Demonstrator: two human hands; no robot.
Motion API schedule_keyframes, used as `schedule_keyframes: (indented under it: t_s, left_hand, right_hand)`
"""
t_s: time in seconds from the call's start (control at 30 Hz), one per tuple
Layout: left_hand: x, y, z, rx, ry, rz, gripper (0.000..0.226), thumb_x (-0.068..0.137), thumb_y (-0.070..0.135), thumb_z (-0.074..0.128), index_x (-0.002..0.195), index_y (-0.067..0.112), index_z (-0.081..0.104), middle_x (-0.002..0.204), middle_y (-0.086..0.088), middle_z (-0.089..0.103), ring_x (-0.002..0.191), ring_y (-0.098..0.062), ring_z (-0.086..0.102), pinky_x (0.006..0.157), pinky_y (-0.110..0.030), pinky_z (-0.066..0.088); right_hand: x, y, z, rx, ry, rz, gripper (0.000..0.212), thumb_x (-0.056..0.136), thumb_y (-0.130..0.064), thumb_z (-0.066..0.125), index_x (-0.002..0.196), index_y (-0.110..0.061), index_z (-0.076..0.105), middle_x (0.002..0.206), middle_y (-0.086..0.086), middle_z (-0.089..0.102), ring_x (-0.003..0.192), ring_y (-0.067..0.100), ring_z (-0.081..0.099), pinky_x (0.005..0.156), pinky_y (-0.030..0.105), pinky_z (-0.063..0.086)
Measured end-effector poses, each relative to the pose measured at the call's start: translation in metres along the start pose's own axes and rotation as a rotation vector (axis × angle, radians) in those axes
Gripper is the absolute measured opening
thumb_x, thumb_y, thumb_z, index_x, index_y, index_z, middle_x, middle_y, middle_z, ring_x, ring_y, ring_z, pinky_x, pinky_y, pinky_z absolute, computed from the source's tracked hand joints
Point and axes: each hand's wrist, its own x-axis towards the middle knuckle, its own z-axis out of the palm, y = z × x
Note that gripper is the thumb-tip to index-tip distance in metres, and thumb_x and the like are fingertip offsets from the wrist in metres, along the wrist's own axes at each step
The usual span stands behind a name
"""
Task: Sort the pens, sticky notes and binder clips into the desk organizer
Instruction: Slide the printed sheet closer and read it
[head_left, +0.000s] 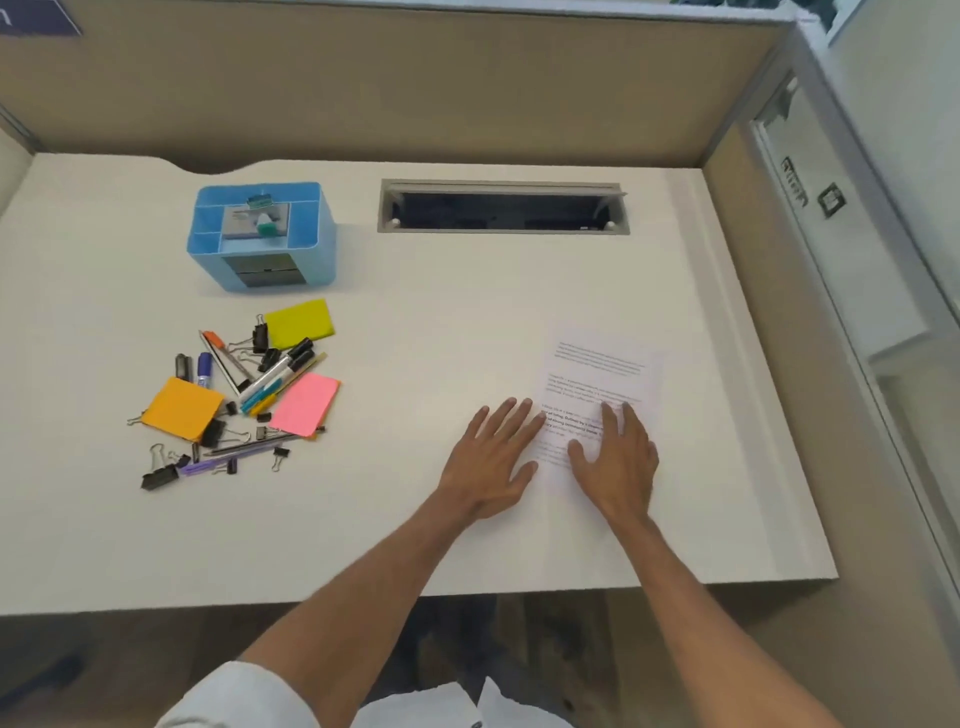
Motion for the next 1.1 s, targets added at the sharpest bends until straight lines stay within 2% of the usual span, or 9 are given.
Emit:
schedule_keyframes:
  t_s: [0.27, 0.67, 0.9, 1.1]
  left_hand:
    - [0.004, -0.011, 0.005, 0.037, -0.007, 0.009, 0.074, 0.114, 0.050, 0.028, 0.174, 0.027, -0.009, 0.182, 0.006, -0.014, 0.170, -0.014, -0.008, 0.140, -0.045, 0.004]
    - [-0.050, -0.068, 0.006, 0.042, 0.091, -0.165, 0.065, 0.117, 0.046, 0.020, 0.173, 0.031, -0.010, 0.181, 0.010, -0.016, 0.170, -0.014, -0.008, 0.140, -0.042, 0.005]
    - [-0.103, -0.104, 0.010, 0.033, 0.080, -0.280, 0.067, 0.117, 0.047, 0.019, 0.172, 0.028, -0.016, 0.180, 0.009, -0.022, 0.169, -0.013, -0.015, 0.140, -0.043, 0.004]
    - [-0.134, -0.128, 0.005, 0.021, 0.038, -0.330, 0.068, 0.118, 0.044, 0.019, 0.171, 0.026, -0.019, 0.178, 0.009, -0.027, 0.168, -0.013, -0.020, 0.140, -0.042, 0.000]
  right_hand:
    - [0.009, -0.021, 0.001, 0.031, -0.040, -0.043, 0.077, 0.100, -0.046, 0.062, 0.166, -0.020, 0.032, 0.176, 0.009, 0.018, 0.162, 0.028, 0.020, 0.131, 0.053, 0.019]
    - [0.007, -0.087, 0.027, -0.055, -0.080, -0.256, 0.077, 0.100, -0.052, 0.058, 0.166, -0.021, 0.033, 0.176, 0.008, 0.019, 0.162, 0.025, 0.021, 0.130, 0.051, 0.019]
    - [-0.014, -0.130, 0.042, -0.023, -0.151, -0.401, 0.083, 0.102, -0.057, 0.056, 0.170, -0.028, 0.020, 0.177, 0.005, 0.017, 0.163, 0.023, 0.020, 0.132, 0.044, 0.019]
    - [-0.026, -0.147, 0.048, 0.010, -0.167, -0.470, 0.067, 0.104, -0.045, 0.060, 0.164, -0.022, 0.040, 0.173, 0.004, 0.028, 0.160, 0.023, 0.025, 0.129, 0.038, 0.026]
